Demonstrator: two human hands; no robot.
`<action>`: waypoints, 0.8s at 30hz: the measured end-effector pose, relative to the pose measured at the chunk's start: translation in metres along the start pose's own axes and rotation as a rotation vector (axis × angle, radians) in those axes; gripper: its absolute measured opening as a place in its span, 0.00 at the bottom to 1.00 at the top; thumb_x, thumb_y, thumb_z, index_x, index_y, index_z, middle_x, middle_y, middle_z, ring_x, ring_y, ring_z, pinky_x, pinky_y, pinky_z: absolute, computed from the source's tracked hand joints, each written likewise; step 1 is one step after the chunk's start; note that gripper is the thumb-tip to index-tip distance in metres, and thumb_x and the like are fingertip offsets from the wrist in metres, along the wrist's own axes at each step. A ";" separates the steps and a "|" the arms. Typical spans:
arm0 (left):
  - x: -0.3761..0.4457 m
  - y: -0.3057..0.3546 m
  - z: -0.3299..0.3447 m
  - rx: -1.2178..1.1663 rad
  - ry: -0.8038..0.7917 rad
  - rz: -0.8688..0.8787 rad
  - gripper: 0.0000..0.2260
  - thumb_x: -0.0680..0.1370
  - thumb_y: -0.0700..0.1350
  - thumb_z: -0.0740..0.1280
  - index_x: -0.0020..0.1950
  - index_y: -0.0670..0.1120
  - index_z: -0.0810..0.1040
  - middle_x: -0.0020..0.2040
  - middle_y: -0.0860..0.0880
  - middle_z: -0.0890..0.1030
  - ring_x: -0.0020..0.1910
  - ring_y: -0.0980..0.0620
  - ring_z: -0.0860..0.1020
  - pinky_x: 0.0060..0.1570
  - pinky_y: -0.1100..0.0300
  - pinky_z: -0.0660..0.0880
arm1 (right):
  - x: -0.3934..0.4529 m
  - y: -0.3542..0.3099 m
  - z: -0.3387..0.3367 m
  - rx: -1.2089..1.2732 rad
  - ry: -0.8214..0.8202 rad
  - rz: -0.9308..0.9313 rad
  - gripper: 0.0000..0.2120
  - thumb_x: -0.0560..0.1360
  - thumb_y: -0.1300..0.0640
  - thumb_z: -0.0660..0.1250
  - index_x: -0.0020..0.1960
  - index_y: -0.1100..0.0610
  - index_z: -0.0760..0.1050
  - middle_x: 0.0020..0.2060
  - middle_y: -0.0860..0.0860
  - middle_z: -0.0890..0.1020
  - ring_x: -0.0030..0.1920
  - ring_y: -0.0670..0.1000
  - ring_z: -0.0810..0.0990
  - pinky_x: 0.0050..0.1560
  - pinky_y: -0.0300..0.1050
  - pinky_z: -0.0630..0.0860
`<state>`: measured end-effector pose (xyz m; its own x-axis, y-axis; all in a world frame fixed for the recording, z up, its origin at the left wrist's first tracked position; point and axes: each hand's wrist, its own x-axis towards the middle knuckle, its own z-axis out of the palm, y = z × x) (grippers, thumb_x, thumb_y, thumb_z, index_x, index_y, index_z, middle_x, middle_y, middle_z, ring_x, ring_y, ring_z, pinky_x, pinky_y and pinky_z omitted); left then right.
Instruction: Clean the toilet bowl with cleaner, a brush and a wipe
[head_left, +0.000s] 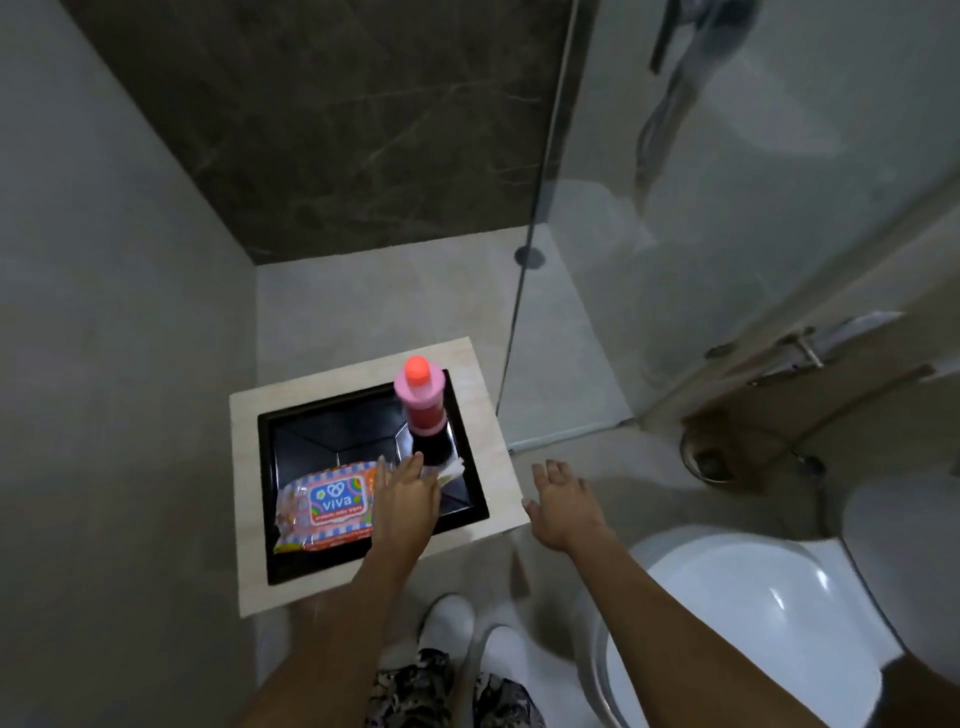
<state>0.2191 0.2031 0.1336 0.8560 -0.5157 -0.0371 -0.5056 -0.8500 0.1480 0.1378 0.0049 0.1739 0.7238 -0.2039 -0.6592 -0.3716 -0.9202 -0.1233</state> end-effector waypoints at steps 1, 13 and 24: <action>-0.002 -0.004 0.010 -0.005 0.004 -0.010 0.01 0.70 0.41 0.72 0.40 0.47 0.83 0.45 0.47 0.82 0.46 0.46 0.81 0.60 0.43 0.68 | 0.006 -0.001 0.006 -0.012 -0.016 -0.013 0.29 0.83 0.49 0.50 0.79 0.58 0.46 0.78 0.56 0.49 0.78 0.55 0.46 0.76 0.54 0.49; 0.049 -0.018 0.087 -0.097 0.003 -0.170 0.01 0.70 0.41 0.73 0.40 0.45 0.84 0.47 0.45 0.83 0.48 0.45 0.81 0.63 0.34 0.63 | 0.075 0.003 0.068 -0.109 -0.112 -0.095 0.29 0.83 0.49 0.50 0.79 0.58 0.45 0.78 0.56 0.49 0.78 0.55 0.46 0.76 0.53 0.49; 0.047 -0.018 0.124 0.002 -0.176 -0.256 0.13 0.79 0.47 0.61 0.60 0.49 0.79 0.65 0.48 0.75 0.67 0.48 0.69 0.71 0.37 0.42 | 0.101 0.008 0.092 -0.101 -0.089 -0.092 0.29 0.83 0.49 0.50 0.79 0.58 0.45 0.78 0.56 0.49 0.78 0.54 0.46 0.76 0.52 0.49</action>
<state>0.2553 0.1808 0.0066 0.9238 -0.2953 -0.2435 -0.2763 -0.9548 0.1098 0.1544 0.0077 0.0382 0.6961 -0.0912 -0.7121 -0.2426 -0.9634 -0.1138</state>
